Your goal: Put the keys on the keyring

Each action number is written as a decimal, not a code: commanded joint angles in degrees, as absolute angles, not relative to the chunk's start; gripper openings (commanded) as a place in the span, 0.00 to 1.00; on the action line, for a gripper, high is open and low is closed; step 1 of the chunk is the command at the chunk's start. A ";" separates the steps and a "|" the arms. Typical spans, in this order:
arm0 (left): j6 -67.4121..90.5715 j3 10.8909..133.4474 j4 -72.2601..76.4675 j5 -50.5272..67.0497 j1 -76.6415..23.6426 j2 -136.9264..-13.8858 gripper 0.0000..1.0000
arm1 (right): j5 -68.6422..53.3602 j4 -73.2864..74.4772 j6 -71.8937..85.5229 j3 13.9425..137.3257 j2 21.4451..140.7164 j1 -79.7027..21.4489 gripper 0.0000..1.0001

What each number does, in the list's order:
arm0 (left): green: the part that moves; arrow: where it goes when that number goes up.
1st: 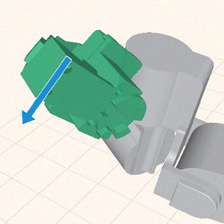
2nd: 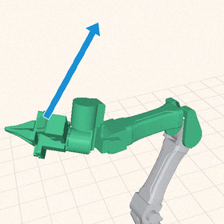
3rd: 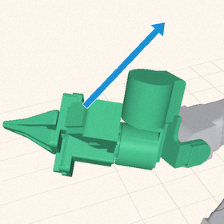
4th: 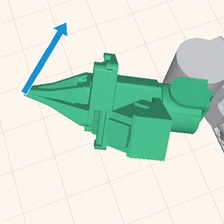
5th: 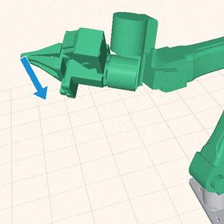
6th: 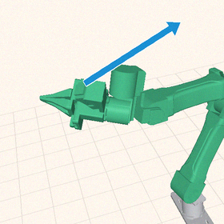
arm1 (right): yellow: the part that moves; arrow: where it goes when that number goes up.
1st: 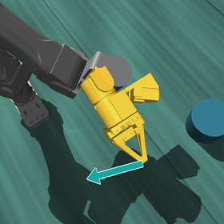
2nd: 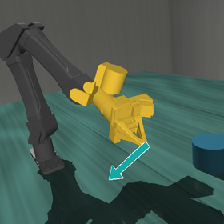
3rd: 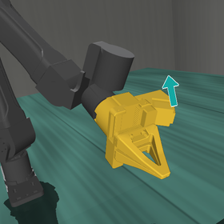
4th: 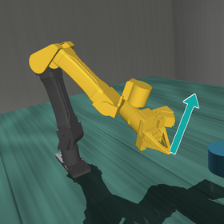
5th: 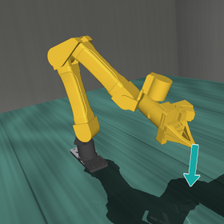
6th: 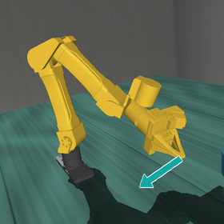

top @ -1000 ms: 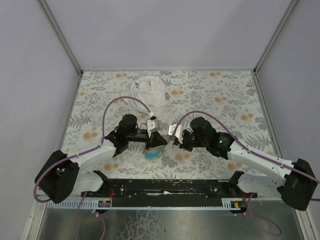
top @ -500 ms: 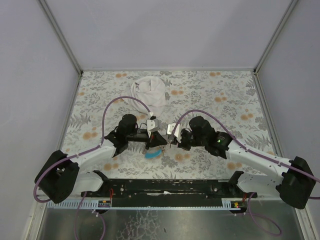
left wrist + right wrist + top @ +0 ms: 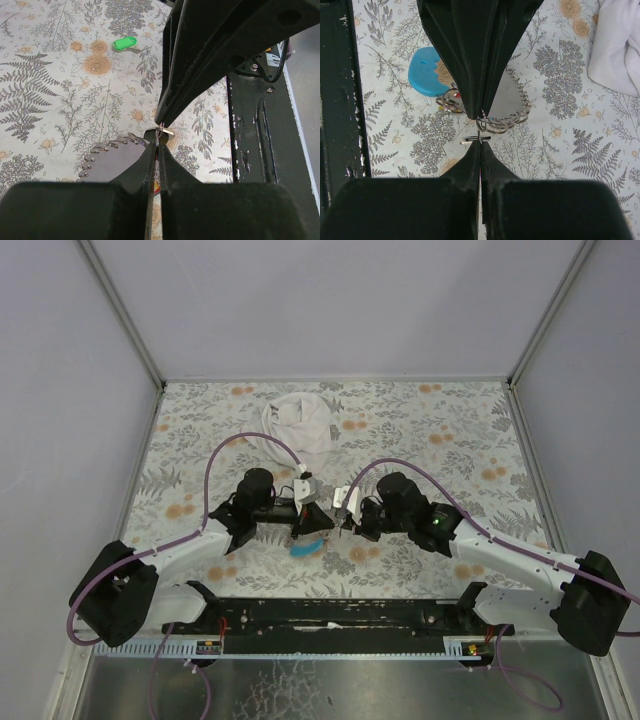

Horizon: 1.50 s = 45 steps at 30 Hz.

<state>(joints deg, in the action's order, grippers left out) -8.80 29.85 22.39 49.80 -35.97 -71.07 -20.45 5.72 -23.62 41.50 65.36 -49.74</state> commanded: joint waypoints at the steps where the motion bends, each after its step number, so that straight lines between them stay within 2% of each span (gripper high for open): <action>1: -9.36 30.11 27.12 49.14 -36.21 -70.06 0.00 | -19.86 4.74 -22.76 43.29 64.77 -49.83 0.00; 45: -9.43 30.50 26.63 50.09 -36.21 -70.31 0.00 | -20.67 3.22 -20.53 43.79 65.08 -49.83 0.00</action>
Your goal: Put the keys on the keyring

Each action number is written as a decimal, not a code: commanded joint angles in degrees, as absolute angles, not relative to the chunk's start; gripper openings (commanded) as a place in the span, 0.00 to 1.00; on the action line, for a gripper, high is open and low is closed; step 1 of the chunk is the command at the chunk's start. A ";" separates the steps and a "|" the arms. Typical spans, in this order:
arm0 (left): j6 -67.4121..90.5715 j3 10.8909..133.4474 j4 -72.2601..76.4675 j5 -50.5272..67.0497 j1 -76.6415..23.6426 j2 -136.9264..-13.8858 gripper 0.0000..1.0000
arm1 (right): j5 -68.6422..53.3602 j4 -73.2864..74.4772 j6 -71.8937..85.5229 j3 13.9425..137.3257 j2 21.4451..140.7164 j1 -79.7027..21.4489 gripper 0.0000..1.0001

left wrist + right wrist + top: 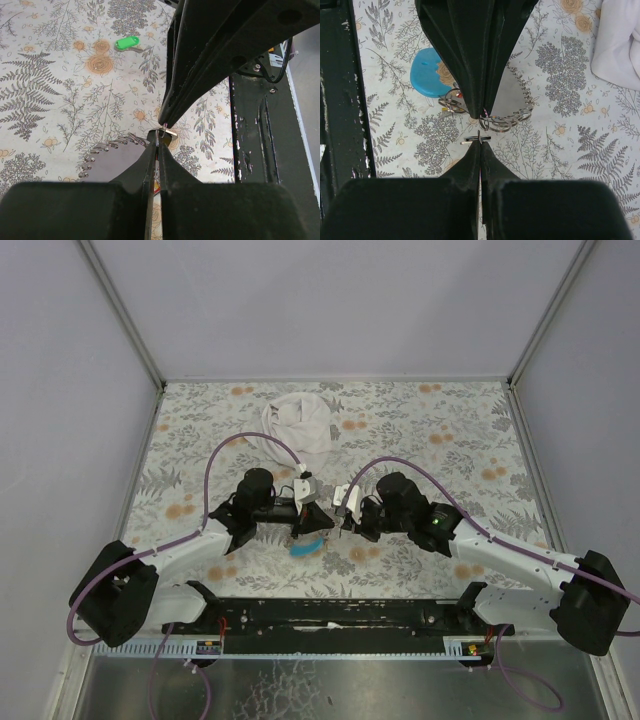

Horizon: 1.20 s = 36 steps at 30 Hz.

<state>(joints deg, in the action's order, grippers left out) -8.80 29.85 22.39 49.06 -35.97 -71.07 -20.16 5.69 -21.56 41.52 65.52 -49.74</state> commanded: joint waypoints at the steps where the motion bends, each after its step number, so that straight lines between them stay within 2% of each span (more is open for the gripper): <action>1: -9.42 30.50 26.63 50.10 -36.21 -70.41 0.00 | -20.50 3.05 -20.49 43.76 65.19 -49.78 0.00; 36: -9.46 30.63 26.60 50.58 -36.29 -70.64 0.00 | -19.00 3.07 -19.09 43.90 65.60 -49.83 0.00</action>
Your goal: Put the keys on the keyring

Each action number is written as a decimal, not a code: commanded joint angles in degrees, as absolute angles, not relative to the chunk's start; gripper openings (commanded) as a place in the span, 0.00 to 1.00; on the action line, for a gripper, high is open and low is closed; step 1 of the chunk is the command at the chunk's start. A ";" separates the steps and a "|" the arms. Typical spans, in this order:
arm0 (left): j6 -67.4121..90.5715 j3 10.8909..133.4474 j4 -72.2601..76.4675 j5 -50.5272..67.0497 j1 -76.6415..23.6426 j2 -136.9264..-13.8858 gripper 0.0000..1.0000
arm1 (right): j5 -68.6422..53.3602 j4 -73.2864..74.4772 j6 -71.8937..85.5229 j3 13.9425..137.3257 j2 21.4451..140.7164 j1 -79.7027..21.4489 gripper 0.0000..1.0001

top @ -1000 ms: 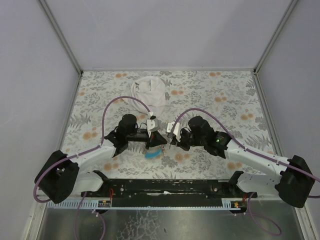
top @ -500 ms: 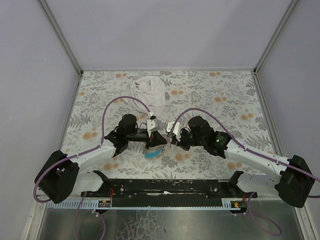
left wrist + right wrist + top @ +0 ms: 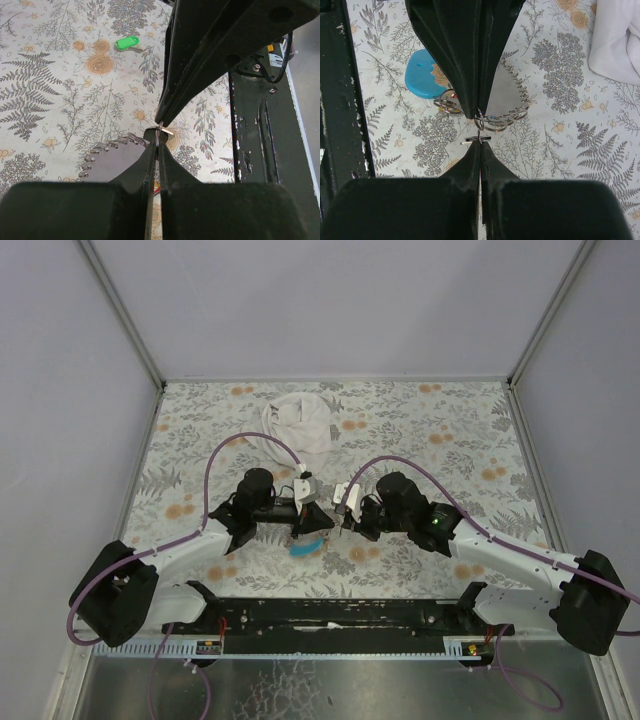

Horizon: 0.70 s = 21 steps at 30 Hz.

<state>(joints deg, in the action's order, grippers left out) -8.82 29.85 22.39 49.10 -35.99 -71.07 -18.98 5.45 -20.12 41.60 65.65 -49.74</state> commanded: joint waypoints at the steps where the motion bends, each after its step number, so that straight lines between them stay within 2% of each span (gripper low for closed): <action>1: -9.43 30.71 26.55 50.60 -36.31 -70.60 0.00 | -18.92 3.08 -18.96 43.85 65.71 -49.83 0.00; 21: -9.63 30.94 26.33 51.87 -36.51 -70.93 0.00 | -19.25 0.48 -16.89 43.72 66.17 -49.83 0.00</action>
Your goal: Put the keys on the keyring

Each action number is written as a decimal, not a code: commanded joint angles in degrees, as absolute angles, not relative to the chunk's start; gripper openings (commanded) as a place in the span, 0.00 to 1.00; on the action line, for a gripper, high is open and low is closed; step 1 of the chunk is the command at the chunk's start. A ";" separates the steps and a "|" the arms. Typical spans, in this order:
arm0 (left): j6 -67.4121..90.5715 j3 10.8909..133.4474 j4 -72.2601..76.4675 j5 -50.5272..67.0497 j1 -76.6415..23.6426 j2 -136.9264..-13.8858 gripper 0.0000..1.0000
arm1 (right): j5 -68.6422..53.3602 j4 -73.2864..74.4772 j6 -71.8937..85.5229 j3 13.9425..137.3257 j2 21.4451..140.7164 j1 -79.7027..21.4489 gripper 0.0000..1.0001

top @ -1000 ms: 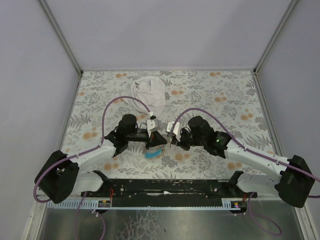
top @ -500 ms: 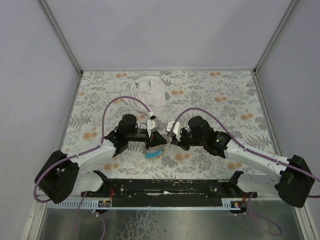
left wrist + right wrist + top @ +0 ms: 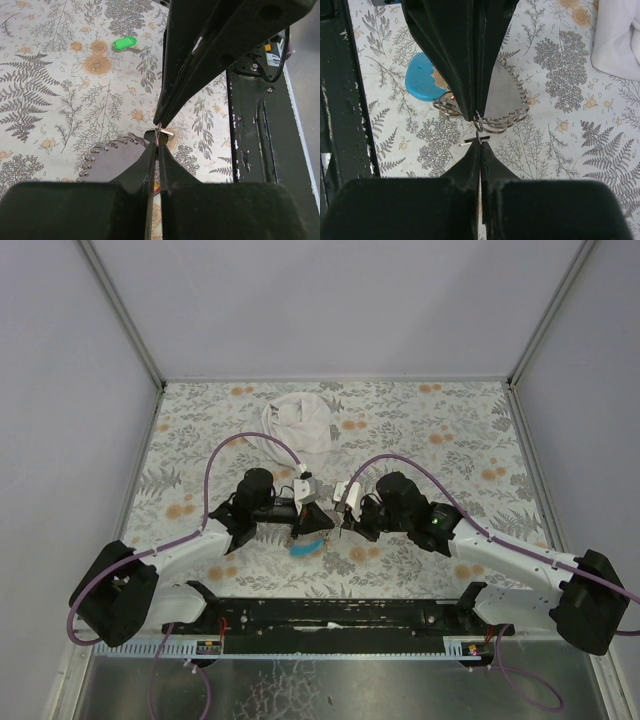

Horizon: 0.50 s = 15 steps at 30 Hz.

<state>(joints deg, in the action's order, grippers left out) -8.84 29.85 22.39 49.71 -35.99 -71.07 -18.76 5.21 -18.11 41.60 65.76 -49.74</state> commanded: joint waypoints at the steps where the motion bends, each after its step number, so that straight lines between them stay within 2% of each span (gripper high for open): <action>1: -9.60 30.94 26.29 51.95 -36.50 -70.97 0.00 | -19.25 0.32 -16.73 43.76 66.26 -49.79 0.00; 15: -10.22 30.68 25.95 50.60 -36.65 -70.26 0.00 | -18.19 -0.02 -15.86 43.34 65.27 -49.78 0.00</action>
<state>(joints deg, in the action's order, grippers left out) -8.97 29.85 22.39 49.74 -35.99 -71.07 -19.05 3.51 -16.05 41.60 66.63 -49.74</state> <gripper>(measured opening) 0.010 0.011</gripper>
